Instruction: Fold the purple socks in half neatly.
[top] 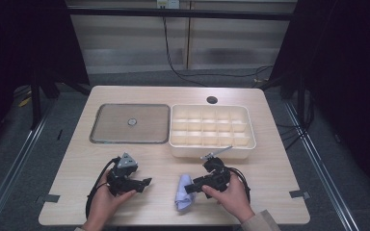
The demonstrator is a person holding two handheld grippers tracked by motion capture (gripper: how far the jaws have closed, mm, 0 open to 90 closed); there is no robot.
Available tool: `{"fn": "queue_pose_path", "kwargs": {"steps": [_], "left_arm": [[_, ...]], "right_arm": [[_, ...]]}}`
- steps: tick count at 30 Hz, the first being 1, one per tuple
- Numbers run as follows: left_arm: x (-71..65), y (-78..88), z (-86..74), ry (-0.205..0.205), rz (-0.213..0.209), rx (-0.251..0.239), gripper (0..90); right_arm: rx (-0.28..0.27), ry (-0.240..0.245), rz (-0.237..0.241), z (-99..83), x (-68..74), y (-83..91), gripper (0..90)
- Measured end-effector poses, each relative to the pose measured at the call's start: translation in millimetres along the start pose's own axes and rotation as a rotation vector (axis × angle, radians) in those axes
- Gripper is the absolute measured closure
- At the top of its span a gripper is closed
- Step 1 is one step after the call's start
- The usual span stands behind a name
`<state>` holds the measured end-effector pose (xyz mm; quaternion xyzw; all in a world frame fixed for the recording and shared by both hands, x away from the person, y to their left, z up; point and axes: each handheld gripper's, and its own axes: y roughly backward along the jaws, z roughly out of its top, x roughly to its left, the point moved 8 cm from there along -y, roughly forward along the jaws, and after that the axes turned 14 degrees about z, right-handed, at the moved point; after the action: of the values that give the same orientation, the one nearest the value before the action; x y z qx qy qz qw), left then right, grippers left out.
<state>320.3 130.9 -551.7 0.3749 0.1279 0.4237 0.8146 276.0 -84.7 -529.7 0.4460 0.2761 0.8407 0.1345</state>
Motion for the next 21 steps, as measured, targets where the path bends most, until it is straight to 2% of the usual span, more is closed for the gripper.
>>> {"fn": "queue_pose_path", "kwargs": {"steps": [3, 6, 14, 21], "left_arm": [[-0.2, -2.3, -0.9, 0.004, 0.0, -0.015, 25.4], [0.5, -4.4, -2.1, -0.013, 0.005, -0.018, 25.3], [-3.1, -4.3, -6.1, -0.016, 0.009, -0.021, 25.0], [-3.1, -5.1, -6.8, -0.059, 0.023, -0.035, 23.5]], "right_arm": [[0.012, -0.003, -0.003, -1.3, 0.0, -1.2, 44.5], [0.01, -0.004, -0.001, -2.0, 0.0, -0.8, 44.6], [0.015, -0.014, 0.007, -5.2, 0.3, -5.5, 43.7], [0.036, -0.022, 0.007, -8.9, -5.8, -12.1, 43.7]]}}
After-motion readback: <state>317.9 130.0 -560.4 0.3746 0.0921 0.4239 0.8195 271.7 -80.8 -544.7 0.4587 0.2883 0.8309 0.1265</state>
